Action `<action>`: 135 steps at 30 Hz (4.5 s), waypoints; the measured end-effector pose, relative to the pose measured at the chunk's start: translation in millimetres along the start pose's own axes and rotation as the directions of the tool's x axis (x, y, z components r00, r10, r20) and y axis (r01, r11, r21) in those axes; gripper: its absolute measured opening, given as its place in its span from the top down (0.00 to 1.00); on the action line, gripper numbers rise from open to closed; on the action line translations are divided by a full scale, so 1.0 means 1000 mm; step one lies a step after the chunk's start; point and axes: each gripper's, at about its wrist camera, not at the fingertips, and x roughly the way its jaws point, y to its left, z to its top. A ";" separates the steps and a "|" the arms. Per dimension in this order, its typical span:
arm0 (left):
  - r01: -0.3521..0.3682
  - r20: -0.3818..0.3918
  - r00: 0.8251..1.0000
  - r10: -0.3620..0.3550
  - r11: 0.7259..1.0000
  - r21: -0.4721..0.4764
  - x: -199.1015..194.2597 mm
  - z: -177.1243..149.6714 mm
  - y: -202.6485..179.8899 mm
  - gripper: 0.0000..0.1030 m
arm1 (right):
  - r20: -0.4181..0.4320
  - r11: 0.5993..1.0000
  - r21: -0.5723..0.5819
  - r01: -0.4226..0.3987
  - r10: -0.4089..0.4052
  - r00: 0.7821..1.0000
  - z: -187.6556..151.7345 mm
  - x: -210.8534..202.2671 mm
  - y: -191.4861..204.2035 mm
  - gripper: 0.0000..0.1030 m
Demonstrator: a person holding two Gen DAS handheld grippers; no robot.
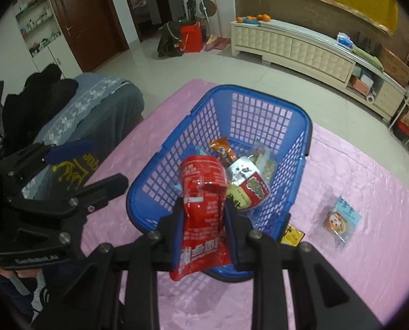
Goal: Organize snacks
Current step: 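Open the left tool to drop the pouch while the right tool releases the red packet into the basket, then move both open tools toward the remaining snacks on the pink sheet, then grasp the clear cookie pack with blue label with the left tool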
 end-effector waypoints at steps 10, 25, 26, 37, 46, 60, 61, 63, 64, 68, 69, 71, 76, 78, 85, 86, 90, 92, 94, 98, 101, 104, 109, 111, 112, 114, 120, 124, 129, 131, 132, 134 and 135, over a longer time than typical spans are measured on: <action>0.011 -0.037 0.999 -0.012 1.000 -0.026 0.015 -0.009 0.008 0.26 | -0.062 1.000 0.001 0.021 -0.021 0.998 -0.006 0.032 -0.006 0.71; -0.014 -0.052 0.999 0.013 1.000 -0.022 0.003 -0.021 0.003 0.26 | -0.064 0.999 -0.037 0.028 -0.030 0.997 -0.018 0.030 -0.003 0.36; -0.013 -0.049 0.999 0.012 1.000 -0.017 0.002 -0.022 0.002 0.26 | -0.062 0.999 -0.034 0.030 -0.032 0.998 -0.019 0.028 -0.005 0.36; 0.002 -0.017 1.000 -0.001 0.999 0.033 -0.026 -0.031 -0.029 0.26 | 0.040 1.000 0.013 0.018 -0.019 0.999 -0.043 -0.042 -0.020 0.35; 0.042 0.021 0.999 -0.045 0.991 0.127 -0.047 -0.034 -0.089 0.21 | 0.088 0.997 0.029 0.065 -0.067 0.994 -0.075 -0.091 -0.046 0.35; 0.134 -0.013 0.991 -0.134 0.967 0.218 -0.034 -0.038 -0.173 0.21 | 0.073 0.976 0.162 0.147 -0.160 0.984 -0.132 -0.125 -0.118 0.34; 0.137 -0.021 0.990 -0.136 0.965 0.225 -0.032 -0.038 -0.177 0.21 | 0.069 0.974 0.172 0.147 -0.161 0.985 -0.135 -0.126 -0.122 0.34; 0.146 -0.037 0.989 -0.141 0.959 0.243 -0.026 -0.038 -0.188 0.21 | 0.062 0.969 0.195 0.150 -0.164 0.984 -0.143 -0.126 -0.135 0.34; 0.147 -0.042 0.989 -0.141 0.956 0.253 -0.023 -0.037 -0.194 0.21 | 0.062 0.968 0.203 0.149 -0.164 0.985 -0.145 -0.127 -0.139 0.34; 0.155 -0.059 0.988 -0.144 0.952 0.265 -0.011 -0.033 -0.213 0.21 | 0.064 0.962 0.238 0.135 -0.154 0.986 -0.151 -0.131 -0.158 0.34; 0.156 -0.065 0.987 -0.144 0.951 0.268 -0.007 -0.031 -0.218 0.21 | 0.067 0.961 0.242 0.135 -0.156 0.986 -0.153 -0.131 -0.163 0.34; 0.158 -0.074 0.987 -0.143 0.948 0.276 0.001 -0.028 -0.229 0.21 | 0.061 0.957 0.254 0.140 -0.160 0.985 -0.154 -0.131 -0.176 0.34; 0.155 -0.109 0.986 -0.127 0.943 0.294 0.026 -0.016 -0.255 0.21 | 0.042 0.941 0.308 0.142 -0.163 0.986 -0.157 -0.123 -0.206 0.34; 0.154 -0.119 0.985 -0.122 0.939 0.307 0.035 -0.011 -0.263 0.21 | 0.041 0.937 0.324 0.130 -0.151 0.988 -0.157 -0.119 -0.217 0.34; 0.137 -0.168 0.982 -0.086 0.935 0.326 0.078 0.010 -0.286 0.21 | 0.037 0.910 0.391 0.138 -0.166 0.985 -0.150 -0.101 -0.262 0.28; 0.133 -0.175 0.981 -0.078 0.936 0.326 0.084 0.012 -0.288 0.21 | 0.041 0.904 0.407 0.134 -0.164 0.986 -0.150 -0.099 -0.268 0.26; 0.137 -0.225 0.972 -0.070 0.943 0.303 0.116 0.024 -0.293 0.21 | 0.033 0.885 0.452 0.114 -0.144 0.989 -0.143 -0.079 -0.293 0.23; 0.144 -0.247 0.967 -0.070 0.944 0.296 0.130 0.029 -0.295 0.21 | 0.014 0.886 0.450 0.115 -0.136 0.991 -0.138 -0.068 -0.299 0.23; 0.155 -0.266 0.961 -0.077 0.945 0.289 0.144 0.035 -0.297 0.21 | -0.006 0.884 0.453 0.113 -0.123 0.992 -0.134 -0.056 -0.306 0.23; 0.172 -0.338 0.938 -0.074 0.947 0.270 0.175 0.042 -0.298 0.21 | -0.032 0.875 0.475 0.096 -0.092 0.995 -0.132 -0.036 -0.319 0.23; 0.180 -0.399 0.913 -0.080 0.959 0.219 0.198 0.049 -0.296 0.21 | -0.037 0.860 0.503 0.082 -0.074 0.997 -0.132 -0.027 -0.328 0.23; 0.161 -0.433 0.900 -0.056 0.964 0.210 0.218 0.052 -0.294 0.21 | -0.048 0.847 0.527 0.072 -0.054 0.997 -0.134 -0.017 -0.336 0.23; 0.148 -0.449 0.893 -0.040 0.967 0.207 0.237 0.056 -0.295 0.21 | -0.069 0.845 0.530 0.071 -0.040 0.997 -0.131 -0.004 -0.344 0.23; 0.145 -0.453 0.891 -0.039 0.968 0.203 0.244 0.057 -0.295 0.21 | -0.081 0.843 0.534 0.064 -0.024 0.996 -0.131 0.002 -0.347 0.23; 0.148 -0.459 0.888 -0.037 0.967 0.208 0.248 0.057 -0.296 0.21 | -0.083 0.840 0.539 0.058 -0.016 0.996 -0.131 0.005 -0.349 0.23; 0.143 -0.469 0.883 -0.020 0.963 0.229 0.261 0.058 -0.296 0.21 | -0.090 0.837 0.544 0.059 -0.012 0.996 -0.131 0.008 -0.352 0.23; 0.126 -0.480 0.877 0.003 0.964 0.236 0.278 0.055 -0.294 0.21 | -0.122 0.845 0.527 0.087 -0.026 0.992 -0.129 0.016 -0.357 0.23; 0.148 -0.497 0.868 -0.006 0.958 0.247 0.286 0.056 -0.298 0.21 | -0.141 0.843 0.530 0.093 -0.021 0.990 -0.127 0.018 -0.360 0.23; 0.161 -0.510 0.860 -0.010 0.954 0.254 0.297 0.058 -0.307 0.20 | -0.144 0.840 0.534 0.092 -0.017 0.989 -0.122 0.018 -0.361 0.23; 0.170 -0.519 0.854 -0.022 0.956 0.239 0.302 0.058 -0.311 0.20 | -0.143 0.840 0.535 0.088 -0.012 0.990 -0.120 0.019 -0.360 0.23; 0.180 -0.525 0.850 -0.033 0.956 0.232 0.303 0.058 -0.312 0.20 | -0.146 0.843 0.530 0.092 -0.016 0.989 -0.117 0.020 -0.359 0.23; 0.169 -0.528 0.849 -0.013 0.954 0.249 0.307 0.053 -0.316 0.20 | -0.151 0.849 0.519 0.104 -0.029 0.988 -0.114 0.021 -0.357 0.23; 0.162 -0.521 0.854 -0.001 0.951 0.264 0.305 0.050 -0.319 0.20 | -0.156 0.849 0.517 0.109 -0.031 0.987 -0.115 0.021 -0.358 0.23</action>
